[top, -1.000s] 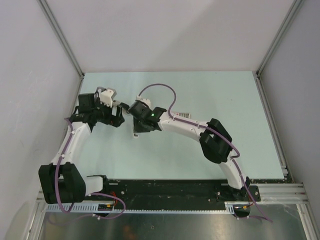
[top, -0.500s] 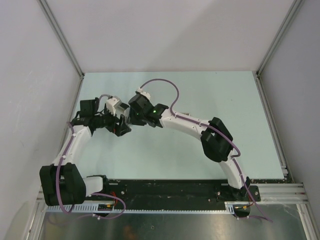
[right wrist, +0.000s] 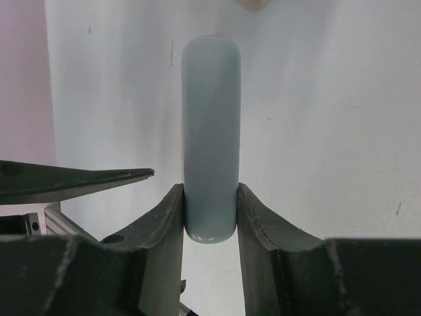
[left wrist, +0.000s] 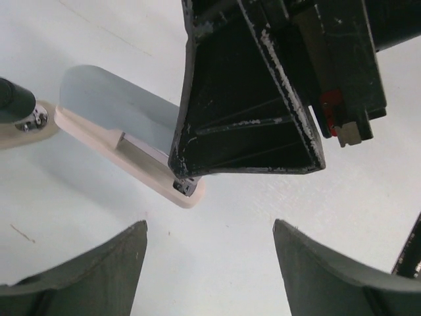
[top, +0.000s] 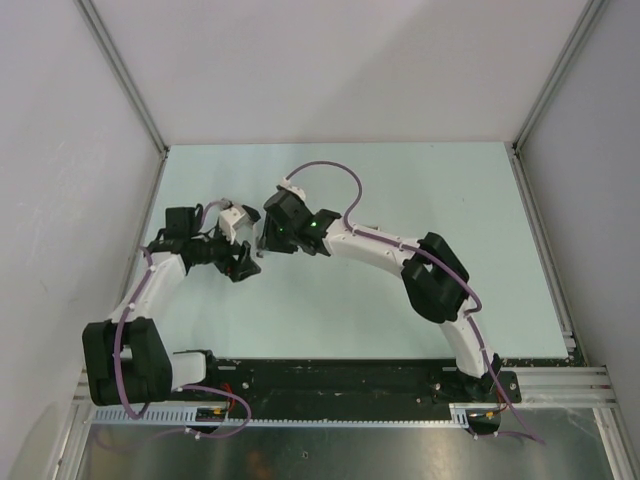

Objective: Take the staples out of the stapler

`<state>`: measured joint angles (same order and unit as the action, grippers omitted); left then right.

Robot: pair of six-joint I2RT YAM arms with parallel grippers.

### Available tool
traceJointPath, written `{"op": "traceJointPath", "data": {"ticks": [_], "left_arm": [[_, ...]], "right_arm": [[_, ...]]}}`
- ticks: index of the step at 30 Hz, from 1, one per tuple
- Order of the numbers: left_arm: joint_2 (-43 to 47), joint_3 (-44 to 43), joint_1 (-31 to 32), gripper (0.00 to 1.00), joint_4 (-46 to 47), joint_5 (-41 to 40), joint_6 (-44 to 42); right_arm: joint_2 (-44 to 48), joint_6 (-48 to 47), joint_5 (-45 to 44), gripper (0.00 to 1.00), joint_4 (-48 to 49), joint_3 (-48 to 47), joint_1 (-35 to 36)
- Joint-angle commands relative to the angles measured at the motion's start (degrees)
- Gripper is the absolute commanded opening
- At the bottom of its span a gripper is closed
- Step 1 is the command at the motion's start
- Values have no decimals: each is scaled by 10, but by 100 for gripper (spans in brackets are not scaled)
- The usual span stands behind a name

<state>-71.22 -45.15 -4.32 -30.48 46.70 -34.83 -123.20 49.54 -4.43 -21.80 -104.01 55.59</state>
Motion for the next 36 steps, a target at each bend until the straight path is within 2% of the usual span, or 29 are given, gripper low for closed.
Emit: {"op": "traceJointPath", "data": {"ticks": [1, 8, 26, 29, 36], "left_arm": [[-15, 6, -6, 80, 2, 26, -56], [-60, -11, -9, 75, 2, 39, -56], [-91, -30, -63, 69, 2, 74, -64], [-88, -29, -64, 62, 2, 78, -64], [-68, -15, -64, 37, 2, 79, -81]], "right_arm": [[53, 2, 12, 0, 38, 4, 1], [62, 15, 34, 0, 52, 13, 6], [66, 21, 92, 0, 71, 34, 15], [62, 21, 101, 0, 75, 33, 17], [43, 14, 123, 0, 77, 31, 21]]}}
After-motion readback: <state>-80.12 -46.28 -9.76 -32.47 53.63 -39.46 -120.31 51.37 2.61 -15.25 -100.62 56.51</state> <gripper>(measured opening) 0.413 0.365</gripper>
